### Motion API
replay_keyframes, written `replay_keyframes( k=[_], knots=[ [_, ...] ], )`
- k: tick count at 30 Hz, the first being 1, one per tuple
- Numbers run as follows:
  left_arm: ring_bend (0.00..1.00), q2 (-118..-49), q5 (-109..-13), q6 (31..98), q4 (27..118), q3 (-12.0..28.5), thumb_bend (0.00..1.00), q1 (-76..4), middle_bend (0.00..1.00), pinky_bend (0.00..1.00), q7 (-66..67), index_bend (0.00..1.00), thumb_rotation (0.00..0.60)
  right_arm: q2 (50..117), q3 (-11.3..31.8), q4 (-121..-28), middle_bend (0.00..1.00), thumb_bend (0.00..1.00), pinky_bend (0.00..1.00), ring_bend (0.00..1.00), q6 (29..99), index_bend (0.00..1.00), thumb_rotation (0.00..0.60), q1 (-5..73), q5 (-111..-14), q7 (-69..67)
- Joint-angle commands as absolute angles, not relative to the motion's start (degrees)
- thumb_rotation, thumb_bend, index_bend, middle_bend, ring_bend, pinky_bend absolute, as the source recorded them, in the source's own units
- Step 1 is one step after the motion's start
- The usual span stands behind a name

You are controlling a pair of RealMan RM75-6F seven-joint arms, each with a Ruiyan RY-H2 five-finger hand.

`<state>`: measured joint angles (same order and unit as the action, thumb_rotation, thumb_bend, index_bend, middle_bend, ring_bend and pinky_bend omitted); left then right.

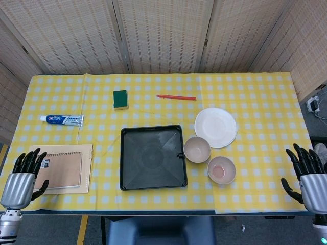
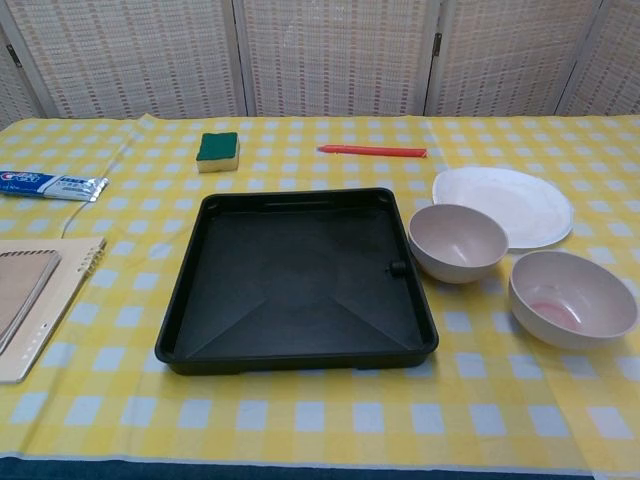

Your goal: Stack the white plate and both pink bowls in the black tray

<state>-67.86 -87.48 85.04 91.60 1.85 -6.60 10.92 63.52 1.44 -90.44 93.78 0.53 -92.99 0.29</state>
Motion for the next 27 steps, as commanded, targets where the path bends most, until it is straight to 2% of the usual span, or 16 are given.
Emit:
replay_keyframes(
  k=[1,17,24,27],
  knots=[
    [0.00,-67.9,-86.9,84.2,91.3,1.9,0.40,-6.9,0.00,0.00,11.0,0.00,0.600,64.1,1.5,-90.4,0.00,0.38,0.00,0.00,93.1,0.00,0.600,0.9,-93.2,1.9],
    [0.00,-67.1,-87.1,83.8,92.1,1.6,0.40,-7.1,0.00,0.00,10.4,0.00,0.600,65.6,-0.2,-88.8,0.00,0.38,0.00,0.00,92.7,0.00,0.600,1.2,-97.2,3.3],
    [0.00,-66.5,-87.0,84.6,92.6,1.7,0.40,-6.8,0.00,0.00,9.7,0.00,0.600,66.3,-1.1,-87.1,0.00,0.38,0.00,0.00,92.4,0.13,0.600,2.4,-100.7,1.8],
    [0.00,-66.4,-87.1,84.3,92.2,1.9,0.40,-7.0,0.00,0.00,8.7,0.00,0.600,66.7,-1.0,-86.6,0.00,0.38,0.00,0.00,92.8,0.15,0.600,2.9,-101.4,0.8]
  ],
)
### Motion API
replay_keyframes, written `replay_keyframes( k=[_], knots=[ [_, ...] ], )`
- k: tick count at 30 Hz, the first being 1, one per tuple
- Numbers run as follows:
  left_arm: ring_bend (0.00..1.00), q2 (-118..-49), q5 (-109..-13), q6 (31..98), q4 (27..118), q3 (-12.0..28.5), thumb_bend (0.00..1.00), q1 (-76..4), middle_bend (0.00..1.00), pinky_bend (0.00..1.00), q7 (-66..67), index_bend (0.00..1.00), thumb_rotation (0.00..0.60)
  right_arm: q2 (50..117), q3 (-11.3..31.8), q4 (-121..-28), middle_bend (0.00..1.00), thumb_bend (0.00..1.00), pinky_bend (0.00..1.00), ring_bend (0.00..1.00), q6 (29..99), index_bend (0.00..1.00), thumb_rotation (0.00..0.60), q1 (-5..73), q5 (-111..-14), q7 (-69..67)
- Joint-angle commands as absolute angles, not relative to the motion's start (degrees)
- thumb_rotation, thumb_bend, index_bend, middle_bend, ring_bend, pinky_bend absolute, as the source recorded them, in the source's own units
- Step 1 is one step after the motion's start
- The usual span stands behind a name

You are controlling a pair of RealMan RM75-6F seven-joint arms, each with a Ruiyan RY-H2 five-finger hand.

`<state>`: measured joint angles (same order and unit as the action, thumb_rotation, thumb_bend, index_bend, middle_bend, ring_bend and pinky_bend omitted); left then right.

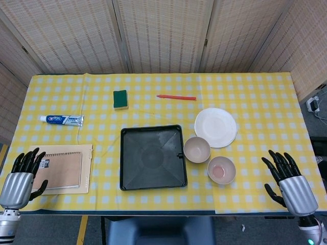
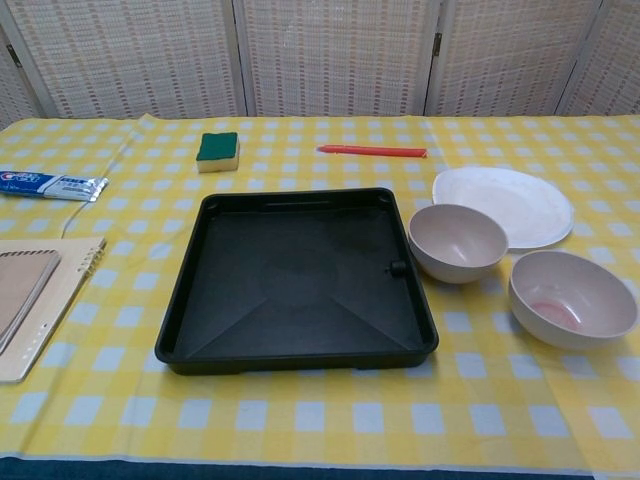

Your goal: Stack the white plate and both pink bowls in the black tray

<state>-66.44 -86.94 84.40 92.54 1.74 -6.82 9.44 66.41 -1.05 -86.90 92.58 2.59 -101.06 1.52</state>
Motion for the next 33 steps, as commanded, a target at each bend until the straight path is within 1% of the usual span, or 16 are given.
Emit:
replay_keyframes(
  k=[1,4,6,10,14,17,22,25,27,33],
  knots=[
    [0.00,-66.4,-87.2,84.2,91.9,1.9,0.40,-7.1,0.00,0.00,8.2,0.00,0.600,66.8,-0.9,-86.6,0.00,0.38,0.00,0.00,92.8,0.16,0.600,3.0,-101.4,0.7],
    [0.00,-66.3,-87.0,83.6,91.5,1.8,0.40,-7.3,0.00,0.00,7.2,0.00,0.600,66.9,-0.4,-86.5,0.00,0.38,0.00,0.00,92.5,0.16,0.600,2.9,-100.2,1.6],
    [0.00,-66.2,-86.8,83.0,91.5,1.7,0.40,-7.5,0.00,0.00,6.8,0.00,0.600,67.0,0.1,-86.5,0.00,0.38,0.00,0.00,92.3,0.18,0.600,2.9,-99.0,2.4],
    [0.00,-66.0,-86.0,81.9,91.6,1.7,0.40,-7.8,0.00,0.00,6.8,0.00,0.600,67.5,1.4,-84.6,0.00,0.38,0.00,0.00,90.4,0.28,0.600,4.4,-97.5,1.4],
    [0.00,-65.8,-85.4,81.8,91.8,2.0,0.40,-7.9,0.00,0.00,6.6,0.00,0.600,69.6,2.5,-77.8,0.00,0.38,0.00,0.00,87.8,0.37,0.600,7.6,-98.0,0.0],
    [0.00,-65.9,-85.2,81.5,91.7,2.0,0.40,-8.0,0.00,0.00,6.8,0.00,0.600,71.9,3.4,-72.0,0.00,0.38,0.00,0.00,86.6,0.39,0.600,9.7,-98.0,-1.3],
    [0.00,-66.2,-84.0,80.8,91.5,2.3,0.40,-8.2,0.00,0.00,7.7,0.00,0.600,78.2,6.3,-61.2,0.02,0.38,0.00,0.02,83.2,0.46,0.600,13.4,-94.5,-4.0],
    [0.00,-66.2,-83.3,80.2,91.8,2.4,0.40,-8.4,0.00,0.00,7.8,0.00,0.600,81.7,7.0,-56.2,0.04,0.38,0.00,0.05,80.7,0.47,0.600,15.8,-93.4,-4.7],
    [0.00,-66.1,-83.4,80.0,91.9,2.4,0.40,-8.5,0.00,0.00,7.6,0.00,0.600,83.7,7.0,-53.6,0.04,0.38,0.00,0.05,79.5,0.47,0.600,17.1,-93.2,-4.9],
    [0.00,-66.1,-82.2,80.5,92.6,2.8,0.40,-8.2,0.00,0.00,8.9,0.00,0.600,88.3,6.7,-48.3,0.07,0.38,0.00,0.07,76.2,0.47,0.600,20.7,-92.8,-8.5]
  ],
)
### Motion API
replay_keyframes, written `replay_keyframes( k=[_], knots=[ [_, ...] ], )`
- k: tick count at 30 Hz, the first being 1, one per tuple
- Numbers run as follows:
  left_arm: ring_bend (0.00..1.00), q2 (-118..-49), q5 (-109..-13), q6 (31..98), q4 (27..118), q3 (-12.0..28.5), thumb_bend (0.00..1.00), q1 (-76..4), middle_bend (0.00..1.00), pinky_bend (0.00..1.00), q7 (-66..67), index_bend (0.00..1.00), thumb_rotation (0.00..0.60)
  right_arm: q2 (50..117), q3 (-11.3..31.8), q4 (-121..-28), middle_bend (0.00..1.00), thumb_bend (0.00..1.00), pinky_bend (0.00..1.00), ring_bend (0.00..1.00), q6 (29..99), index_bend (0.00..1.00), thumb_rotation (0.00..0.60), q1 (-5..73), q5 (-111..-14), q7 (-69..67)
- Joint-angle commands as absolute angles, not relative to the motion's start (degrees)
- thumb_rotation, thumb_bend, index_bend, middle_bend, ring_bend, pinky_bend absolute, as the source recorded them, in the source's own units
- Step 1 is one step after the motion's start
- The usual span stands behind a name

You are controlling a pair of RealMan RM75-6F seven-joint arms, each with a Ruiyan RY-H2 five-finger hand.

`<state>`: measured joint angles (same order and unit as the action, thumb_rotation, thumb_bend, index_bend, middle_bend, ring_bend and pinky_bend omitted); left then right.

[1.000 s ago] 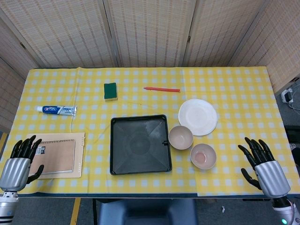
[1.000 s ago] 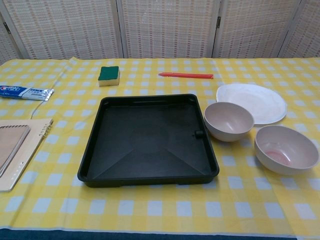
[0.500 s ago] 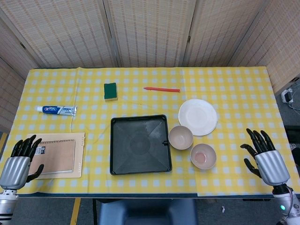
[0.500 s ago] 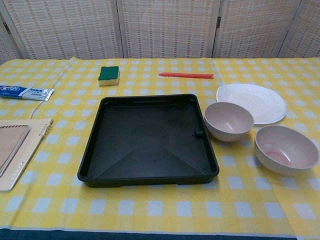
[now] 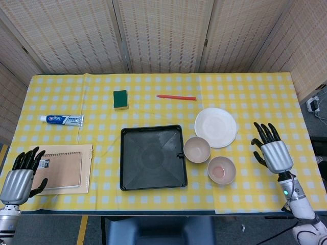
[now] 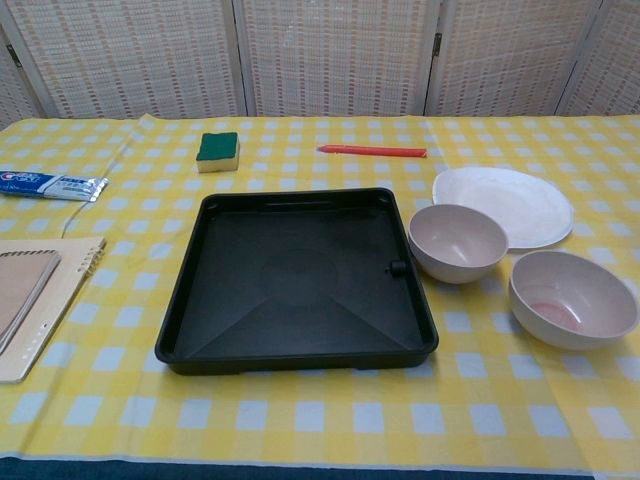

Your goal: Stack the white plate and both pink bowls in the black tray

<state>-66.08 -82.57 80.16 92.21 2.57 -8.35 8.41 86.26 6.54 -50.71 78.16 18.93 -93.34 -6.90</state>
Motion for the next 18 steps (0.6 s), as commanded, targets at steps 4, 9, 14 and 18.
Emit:
replay_keyframes(
  k=[4,9,14,18],
  knots=[
    [0.00,-65.8,-82.4,80.4,93.0,2.6,0.40,-8.2,0.00,0.00,8.7,0.00,0.600,91.1,6.6,-44.7,0.08,0.38,0.00,0.08,73.7,0.47,0.600,23.1,-92.3,-9.5],
    [0.00,-65.0,-82.3,79.9,93.1,2.6,0.40,-8.3,0.00,0.00,7.0,0.00,0.600,94.3,6.0,-41.5,0.09,0.38,0.00,0.08,71.6,0.47,0.600,25.4,-92.1,-10.1],
    [0.00,-64.4,-82.4,80.5,93.2,2.8,0.40,-8.1,0.00,0.00,6.0,0.00,0.600,96.6,5.4,-38.7,0.10,0.38,0.00,0.08,69.3,0.47,0.600,27.1,-91.6,-10.3],
    [0.00,-64.2,-82.4,80.6,93.2,2.8,0.40,-8.0,0.00,0.00,5.5,0.00,0.600,98.5,5.2,-36.4,0.11,0.38,0.00,0.08,67.2,0.47,0.600,28.5,-90.9,-11.5]
  ],
)
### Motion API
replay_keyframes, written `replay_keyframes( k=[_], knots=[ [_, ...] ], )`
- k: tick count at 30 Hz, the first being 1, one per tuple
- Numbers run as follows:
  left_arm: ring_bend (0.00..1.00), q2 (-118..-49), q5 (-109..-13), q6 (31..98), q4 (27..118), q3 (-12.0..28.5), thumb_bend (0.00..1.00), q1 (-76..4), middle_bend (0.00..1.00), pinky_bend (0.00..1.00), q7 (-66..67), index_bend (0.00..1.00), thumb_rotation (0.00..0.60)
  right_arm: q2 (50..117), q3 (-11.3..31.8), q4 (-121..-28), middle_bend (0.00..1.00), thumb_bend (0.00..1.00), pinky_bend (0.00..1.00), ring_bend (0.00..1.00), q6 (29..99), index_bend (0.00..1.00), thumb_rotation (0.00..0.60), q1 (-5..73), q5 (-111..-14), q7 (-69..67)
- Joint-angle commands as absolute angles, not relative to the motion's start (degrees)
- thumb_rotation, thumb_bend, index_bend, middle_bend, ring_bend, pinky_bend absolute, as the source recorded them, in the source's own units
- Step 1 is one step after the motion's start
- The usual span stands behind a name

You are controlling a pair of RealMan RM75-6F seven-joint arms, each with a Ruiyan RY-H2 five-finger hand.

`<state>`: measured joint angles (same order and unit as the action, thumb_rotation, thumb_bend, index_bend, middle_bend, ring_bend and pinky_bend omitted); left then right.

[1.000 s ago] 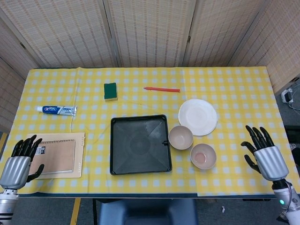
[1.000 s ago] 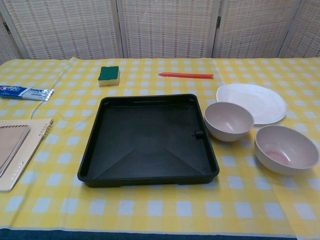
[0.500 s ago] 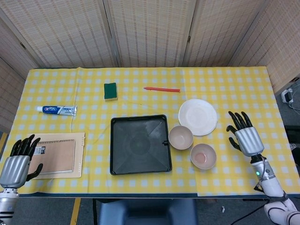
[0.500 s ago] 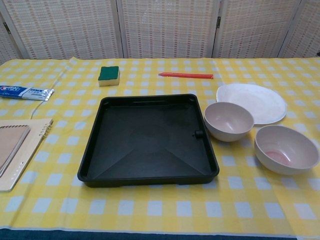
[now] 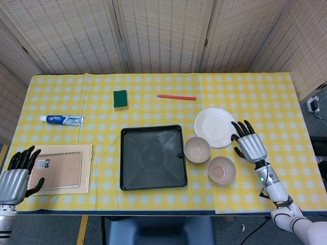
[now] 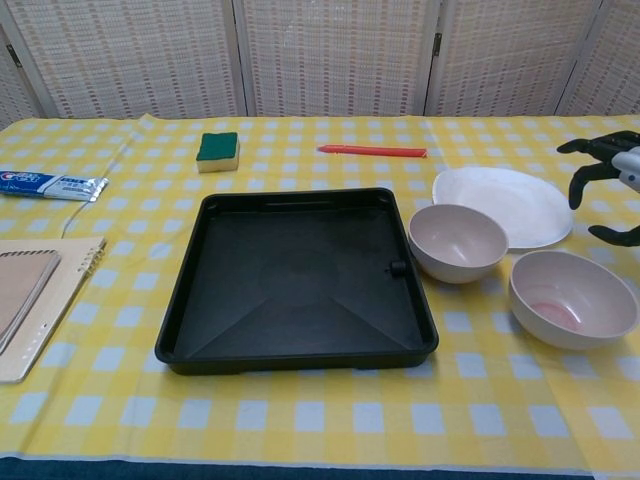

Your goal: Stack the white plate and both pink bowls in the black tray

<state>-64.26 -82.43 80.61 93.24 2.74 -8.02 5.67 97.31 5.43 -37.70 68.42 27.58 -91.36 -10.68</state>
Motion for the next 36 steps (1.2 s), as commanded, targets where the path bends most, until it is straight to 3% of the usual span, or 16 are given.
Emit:
replay_keyframes(
  k=[1,14,36],
  knots=[
    [0.00,-64.2,-82.4,80.6,93.2,2.8,0.40,-8.0,0.00,0.00,5.4,0.00,0.600,98.9,5.2,-35.8,0.11,0.38,0.00,0.08,67.0,0.47,0.600,28.7,-90.8,-11.7],
    [0.00,-64.4,-81.9,78.9,93.4,2.6,0.40,-8.7,0.00,0.00,5.2,0.00,0.600,106.2,4.0,-26.1,0.12,0.38,0.00,0.09,64.6,0.48,0.600,30.8,-89.7,-16.1],
    [0.00,-64.1,-80.7,78.2,93.4,2.8,0.40,-8.9,0.00,0.00,5.0,0.00,0.600,111.7,4.5,-18.2,0.13,0.38,0.00,0.10,60.6,0.48,0.600,33.8,-87.2,-19.1]
  ],
)
